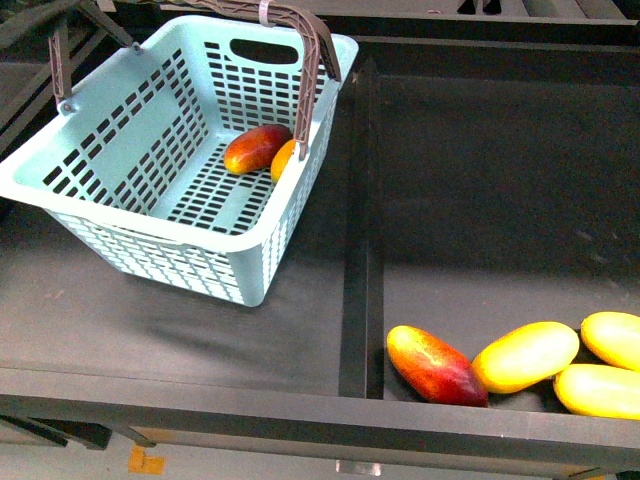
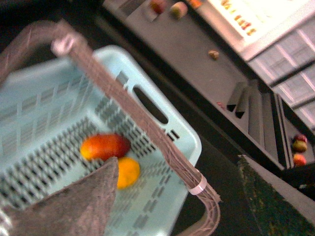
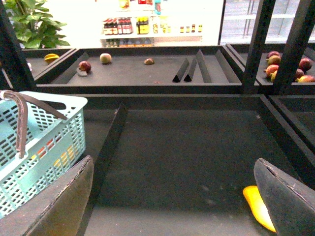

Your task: Pick lemon and mango into basket

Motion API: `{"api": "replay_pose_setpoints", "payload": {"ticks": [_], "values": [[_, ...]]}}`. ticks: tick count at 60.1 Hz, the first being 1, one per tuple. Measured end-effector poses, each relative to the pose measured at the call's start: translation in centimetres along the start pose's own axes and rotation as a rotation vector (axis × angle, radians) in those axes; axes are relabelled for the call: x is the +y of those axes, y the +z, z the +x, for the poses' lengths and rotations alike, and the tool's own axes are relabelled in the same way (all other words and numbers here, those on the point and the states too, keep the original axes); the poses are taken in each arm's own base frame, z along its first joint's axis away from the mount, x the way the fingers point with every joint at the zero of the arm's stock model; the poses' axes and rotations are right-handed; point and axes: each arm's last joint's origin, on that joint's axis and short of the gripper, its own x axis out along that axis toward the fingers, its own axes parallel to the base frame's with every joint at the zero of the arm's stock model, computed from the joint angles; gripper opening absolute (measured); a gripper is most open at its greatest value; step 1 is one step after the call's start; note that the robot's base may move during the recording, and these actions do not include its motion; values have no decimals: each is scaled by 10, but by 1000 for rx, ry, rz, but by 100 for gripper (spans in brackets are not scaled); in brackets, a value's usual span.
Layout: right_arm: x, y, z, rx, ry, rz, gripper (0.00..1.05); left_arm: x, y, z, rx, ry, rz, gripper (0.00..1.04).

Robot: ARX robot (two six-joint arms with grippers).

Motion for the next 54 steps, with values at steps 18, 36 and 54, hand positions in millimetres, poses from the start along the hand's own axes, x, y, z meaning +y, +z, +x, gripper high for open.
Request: {"api": "replay_pose_setpoints", "payload": {"ticks": [18,36,54], "values": [[0,0,0,0,1,0,96,73,12,-89,-205,-64,629,6],[0,0,0,0,2,0,96,104,9,-138,-215,-57,649,4],[0,0,0,0,1,0,96,130,3,-167,-205,-49,653,4]]}}
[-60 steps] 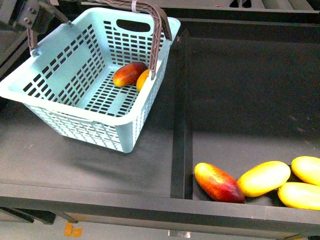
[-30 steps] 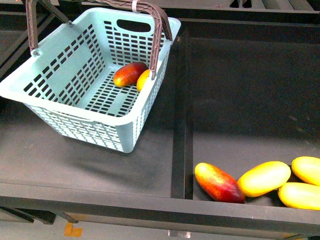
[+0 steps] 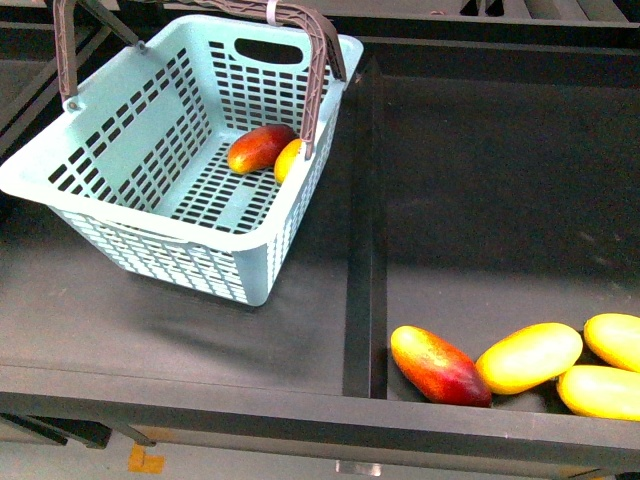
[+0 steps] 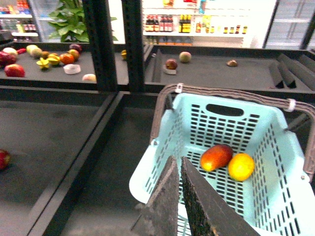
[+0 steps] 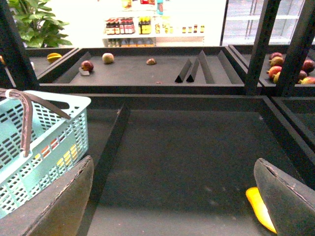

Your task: Pick lemon and mango into basket

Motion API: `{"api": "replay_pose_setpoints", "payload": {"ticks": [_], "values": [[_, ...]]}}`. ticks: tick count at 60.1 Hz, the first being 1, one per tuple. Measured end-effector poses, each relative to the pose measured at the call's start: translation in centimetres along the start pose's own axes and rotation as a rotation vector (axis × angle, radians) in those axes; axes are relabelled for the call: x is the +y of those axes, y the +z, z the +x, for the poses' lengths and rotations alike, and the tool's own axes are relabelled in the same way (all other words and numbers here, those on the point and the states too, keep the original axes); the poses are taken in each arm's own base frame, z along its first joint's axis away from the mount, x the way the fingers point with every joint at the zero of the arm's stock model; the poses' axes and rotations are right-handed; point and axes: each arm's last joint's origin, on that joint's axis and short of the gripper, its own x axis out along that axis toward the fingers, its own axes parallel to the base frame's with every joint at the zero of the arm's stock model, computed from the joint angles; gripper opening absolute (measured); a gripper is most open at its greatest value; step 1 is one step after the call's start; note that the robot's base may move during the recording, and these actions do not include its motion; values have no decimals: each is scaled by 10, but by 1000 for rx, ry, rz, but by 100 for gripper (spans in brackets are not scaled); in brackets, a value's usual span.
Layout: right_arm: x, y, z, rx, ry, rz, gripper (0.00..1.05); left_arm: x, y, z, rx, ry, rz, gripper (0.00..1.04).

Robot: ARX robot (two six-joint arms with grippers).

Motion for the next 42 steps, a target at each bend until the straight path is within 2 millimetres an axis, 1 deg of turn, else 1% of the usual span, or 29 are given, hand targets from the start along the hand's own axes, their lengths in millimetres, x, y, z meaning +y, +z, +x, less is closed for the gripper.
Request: {"api": "replay_pose_setpoints", "payload": {"ticks": [18,42], "values": [[0,0,0,0,0,0,96,0,2,-24,-10,-5,1,4],[0,0,0,0,0,0,96,0,9,-42,-31,-5,1,4]]}}
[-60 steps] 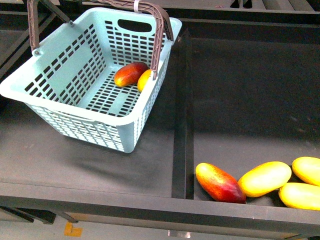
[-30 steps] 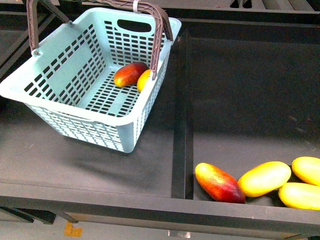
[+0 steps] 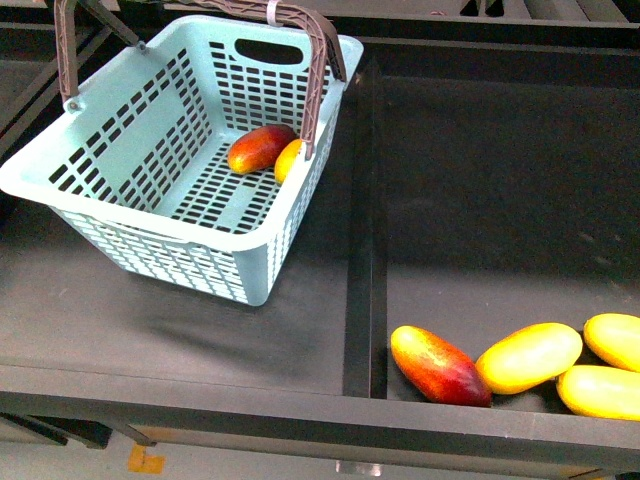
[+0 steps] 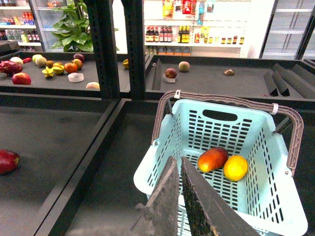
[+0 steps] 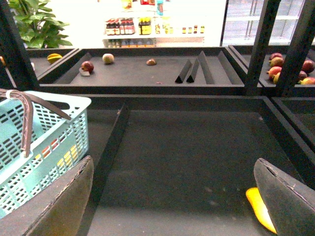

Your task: Pick lemon and mango into basket

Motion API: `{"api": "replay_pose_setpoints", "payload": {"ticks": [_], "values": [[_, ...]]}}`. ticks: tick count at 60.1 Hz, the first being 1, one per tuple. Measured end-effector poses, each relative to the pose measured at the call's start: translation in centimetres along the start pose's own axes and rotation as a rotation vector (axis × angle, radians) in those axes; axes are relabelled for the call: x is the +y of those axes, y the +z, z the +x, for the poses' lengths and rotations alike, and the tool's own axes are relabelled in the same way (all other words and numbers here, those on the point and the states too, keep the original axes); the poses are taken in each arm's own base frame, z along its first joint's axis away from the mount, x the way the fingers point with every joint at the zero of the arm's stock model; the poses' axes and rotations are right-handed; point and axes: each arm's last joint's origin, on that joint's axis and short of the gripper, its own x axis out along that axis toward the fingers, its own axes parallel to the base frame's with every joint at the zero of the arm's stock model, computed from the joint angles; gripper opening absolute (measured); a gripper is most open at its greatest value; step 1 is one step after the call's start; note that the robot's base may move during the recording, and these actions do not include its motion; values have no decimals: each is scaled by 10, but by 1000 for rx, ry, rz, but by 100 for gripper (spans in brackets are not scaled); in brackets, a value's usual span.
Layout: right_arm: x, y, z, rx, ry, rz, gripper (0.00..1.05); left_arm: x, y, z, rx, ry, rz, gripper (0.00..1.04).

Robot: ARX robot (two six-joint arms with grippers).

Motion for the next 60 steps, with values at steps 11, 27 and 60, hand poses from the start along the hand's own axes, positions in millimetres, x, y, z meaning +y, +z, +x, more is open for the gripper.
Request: {"api": "replay_pose_setpoints", "payload": {"ticks": [11,27,60], "values": [[0,0,0,0,0,0,96,0,1,-6,-3,0,0,4],[0,0,0,0,0,0,96,0,1,-13,-5,0,0,4],[0,0,0,0,0,0,96,0,-2,-28,0,0,0,4]]}}
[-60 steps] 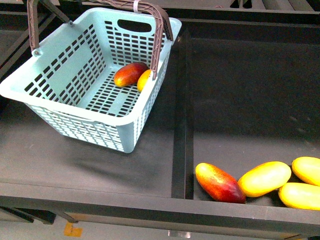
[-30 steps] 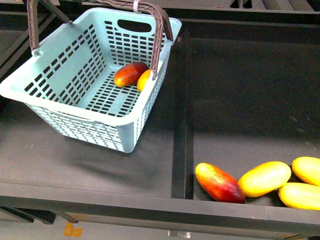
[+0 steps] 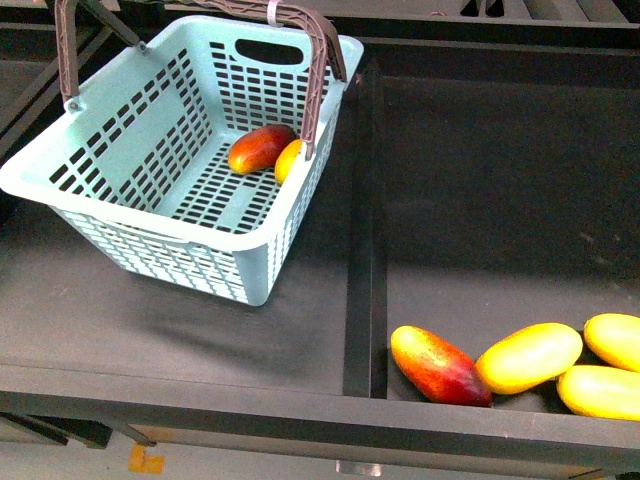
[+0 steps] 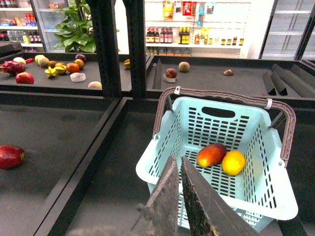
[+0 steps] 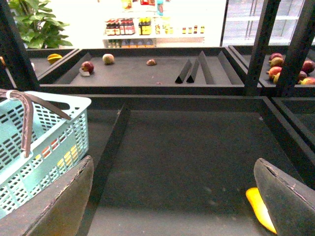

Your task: Pick lemon and mango into basket

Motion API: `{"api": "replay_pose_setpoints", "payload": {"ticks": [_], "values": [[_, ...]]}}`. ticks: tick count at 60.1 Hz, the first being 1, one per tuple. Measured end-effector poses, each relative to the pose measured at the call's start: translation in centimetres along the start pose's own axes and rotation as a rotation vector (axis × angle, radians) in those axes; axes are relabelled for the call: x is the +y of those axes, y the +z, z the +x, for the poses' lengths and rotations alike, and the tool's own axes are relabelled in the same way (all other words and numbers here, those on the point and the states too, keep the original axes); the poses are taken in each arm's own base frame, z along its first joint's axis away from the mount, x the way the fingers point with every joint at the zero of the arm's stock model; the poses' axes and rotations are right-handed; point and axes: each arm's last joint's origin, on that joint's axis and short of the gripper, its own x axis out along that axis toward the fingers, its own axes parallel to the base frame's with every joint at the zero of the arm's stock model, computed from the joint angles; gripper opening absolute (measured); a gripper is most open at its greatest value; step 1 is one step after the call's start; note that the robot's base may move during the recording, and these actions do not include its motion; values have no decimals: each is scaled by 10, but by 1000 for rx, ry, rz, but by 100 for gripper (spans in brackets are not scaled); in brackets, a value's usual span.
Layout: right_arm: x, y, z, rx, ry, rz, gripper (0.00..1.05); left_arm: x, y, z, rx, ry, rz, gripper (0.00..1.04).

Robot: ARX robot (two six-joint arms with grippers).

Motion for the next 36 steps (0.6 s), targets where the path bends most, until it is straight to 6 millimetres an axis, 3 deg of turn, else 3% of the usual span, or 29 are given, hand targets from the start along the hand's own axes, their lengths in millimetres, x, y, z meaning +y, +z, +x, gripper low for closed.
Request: {"api": "replay_pose_setpoints", "payload": {"ticks": [31,36], "values": [[0,0,0,0,0,0,96,0,0,0,1,0,0,4],[0,0,0,0,0,0,96,0,0,0,1,0,0,21]]}}
